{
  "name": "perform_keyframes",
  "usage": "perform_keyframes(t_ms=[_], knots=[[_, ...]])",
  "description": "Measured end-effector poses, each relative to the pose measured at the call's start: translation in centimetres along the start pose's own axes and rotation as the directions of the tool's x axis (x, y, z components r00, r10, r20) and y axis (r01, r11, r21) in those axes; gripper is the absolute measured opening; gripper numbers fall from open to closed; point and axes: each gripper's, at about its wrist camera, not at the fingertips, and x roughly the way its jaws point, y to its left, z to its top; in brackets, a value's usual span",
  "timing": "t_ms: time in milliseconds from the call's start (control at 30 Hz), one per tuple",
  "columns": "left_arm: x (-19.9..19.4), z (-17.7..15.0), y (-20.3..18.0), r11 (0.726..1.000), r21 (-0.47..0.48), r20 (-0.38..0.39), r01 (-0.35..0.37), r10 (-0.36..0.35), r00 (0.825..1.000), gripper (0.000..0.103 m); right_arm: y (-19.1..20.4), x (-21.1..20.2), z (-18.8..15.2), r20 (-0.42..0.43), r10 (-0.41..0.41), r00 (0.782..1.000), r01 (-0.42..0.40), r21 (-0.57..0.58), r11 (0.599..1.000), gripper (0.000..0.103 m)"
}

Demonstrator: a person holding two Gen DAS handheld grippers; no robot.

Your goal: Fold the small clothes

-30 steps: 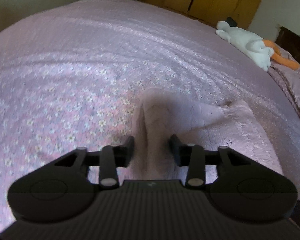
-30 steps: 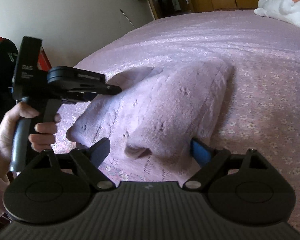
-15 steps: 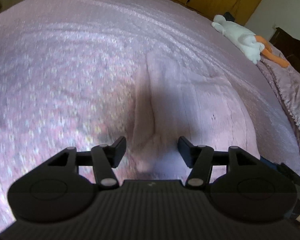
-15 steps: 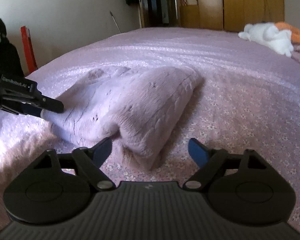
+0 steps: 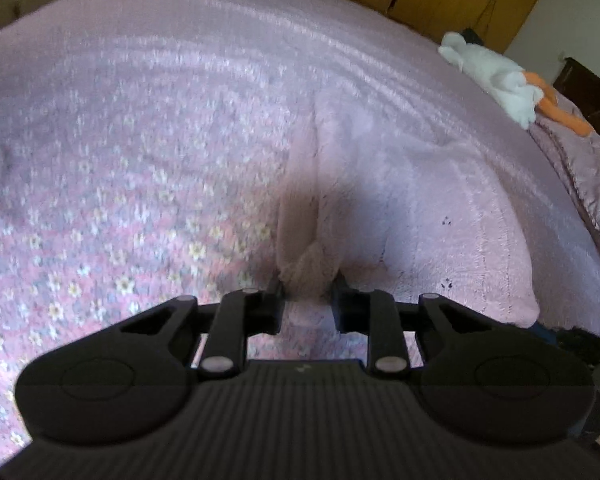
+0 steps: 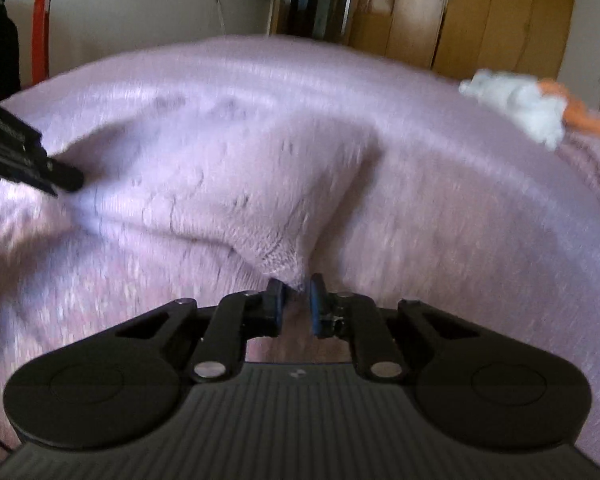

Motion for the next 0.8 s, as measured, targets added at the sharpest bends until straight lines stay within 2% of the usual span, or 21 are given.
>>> perform_keyframes(t_ms=[100,133,167,233,300,367,433,533,633,700,733,800], knots=[[-0.4,0.0,0.2,1.000,-0.021,0.011,-0.010,0.010,1.000,0.035,-0.6,-0.2,-0.4,-0.002,0.031,1.000,-0.031,0.029,0.999,0.016],[-0.5,0.1,0.3,1.000,-0.029,0.012,-0.002,0.002,1.000,0.037,-0.9,-0.3,-0.4,-0.011,0.053,0.999,-0.053,0.044,0.998,0.022],[-0.7,0.3,0.3,0.999,-0.037,0.011,0.008,-0.008,1.000,0.039,-1.3,-0.5,-0.3,-0.016,0.078,0.997,-0.076,0.068,0.995,0.028],[-1.0,0.9,0.3,0.999,-0.049,0.020,0.014,-0.013,1.000,0.048,-2.4,-1.1,-0.1,-0.005,0.125,0.992,-0.123,0.139,0.983,0.068],[-1.4,1.5,0.2,0.999,-0.050,0.046,0.012,-0.010,0.999,0.060,-3.6,-2.0,0.1,0.043,0.181,0.982,-0.186,0.218,0.958,0.088],[-1.6,2.0,0.0,0.999,-0.052,0.070,0.009,-0.005,0.998,0.070,-4.8,-2.8,0.4,0.087,0.216,0.972,-0.232,0.281,0.931,0.093],[-1.3,2.6,-0.1,0.998,-0.050,0.070,0.022,-0.019,0.997,0.072,-6.0,-3.1,0.8,0.117,0.246,0.962,-0.272,0.349,0.897,0.099],[0.2,3.3,-0.4,0.997,-0.069,0.034,0.037,-0.035,0.999,0.073,-8.1,-2.1,1.3,0.147,0.294,0.945,-0.328,0.483,0.812,0.101],[2.2,3.7,-0.2,0.995,-0.097,-0.025,0.028,-0.031,0.999,0.073,-9.7,0.4,1.8,0.146,0.349,0.926,-0.360,0.620,0.697,0.103],[3.5,3.9,0.0,0.993,-0.111,-0.050,0.034,-0.040,0.998,0.073,-10.5,2.9,2.1,0.130,0.428,0.894,-0.392,0.690,0.609,0.103],[3.8,4.0,0.2,0.992,-0.118,-0.049,0.045,-0.051,0.997,0.078,-10.8,4.2,2.1,0.130,0.464,0.876,-0.404,0.723,0.560,0.103],[4.2,4.0,0.5,0.989,-0.136,-0.042,0.063,-0.070,0.997,0.081,-10.9,6.1,2.0,0.141,0.507,0.850,-0.420,0.764,0.490,0.103]])
